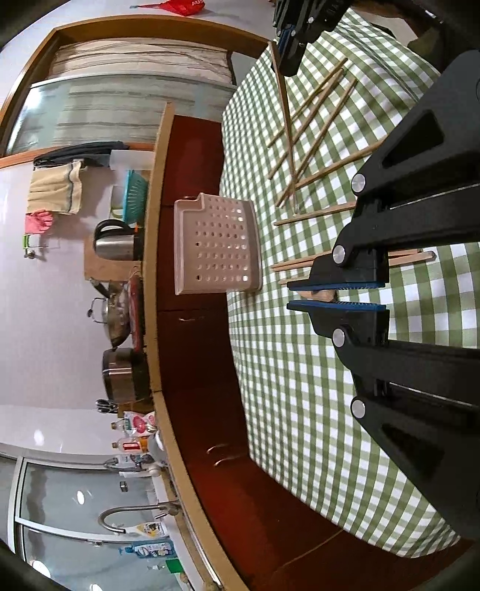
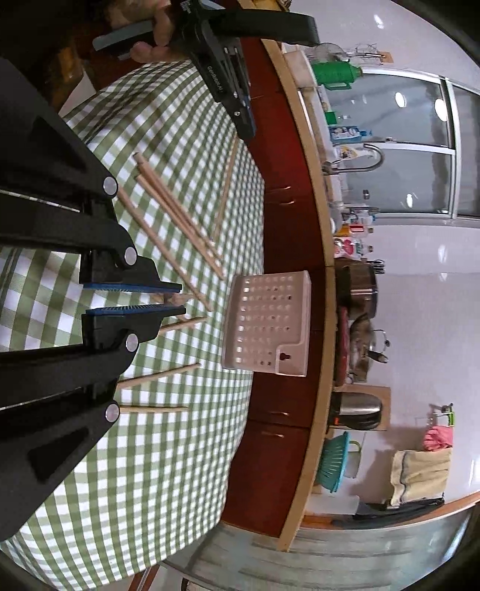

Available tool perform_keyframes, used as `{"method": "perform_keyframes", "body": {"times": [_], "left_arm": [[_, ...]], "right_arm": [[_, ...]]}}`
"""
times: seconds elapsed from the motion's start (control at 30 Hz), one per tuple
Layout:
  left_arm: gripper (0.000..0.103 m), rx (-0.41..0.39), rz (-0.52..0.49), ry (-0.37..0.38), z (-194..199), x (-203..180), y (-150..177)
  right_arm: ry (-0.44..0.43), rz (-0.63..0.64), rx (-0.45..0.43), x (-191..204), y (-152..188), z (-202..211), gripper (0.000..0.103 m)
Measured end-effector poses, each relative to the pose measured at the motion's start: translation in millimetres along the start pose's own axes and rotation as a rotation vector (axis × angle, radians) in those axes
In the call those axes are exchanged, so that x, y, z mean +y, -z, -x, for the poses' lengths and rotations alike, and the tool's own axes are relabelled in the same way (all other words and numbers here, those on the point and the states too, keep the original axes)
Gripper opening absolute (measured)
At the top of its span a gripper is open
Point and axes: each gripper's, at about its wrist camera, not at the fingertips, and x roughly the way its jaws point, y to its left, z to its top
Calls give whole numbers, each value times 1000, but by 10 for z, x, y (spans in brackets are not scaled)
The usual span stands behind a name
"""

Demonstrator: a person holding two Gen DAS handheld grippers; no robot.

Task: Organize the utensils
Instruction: 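Lift both held chopsticks and carry them above the beige utensil holder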

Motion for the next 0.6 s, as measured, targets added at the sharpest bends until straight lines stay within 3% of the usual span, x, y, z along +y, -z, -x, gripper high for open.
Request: {"method": "perform_keyframes", "body": {"times": [0.3, 0.6], "left_arm": [[5, -65, 18, -11, 217, 75, -209], [5, -60, 38, -7, 180, 166, -358]], "right_arm": [[11, -15, -68, -35, -229, 197, 7], [6, -33, -96, -81, -399, 157, 7]]}}
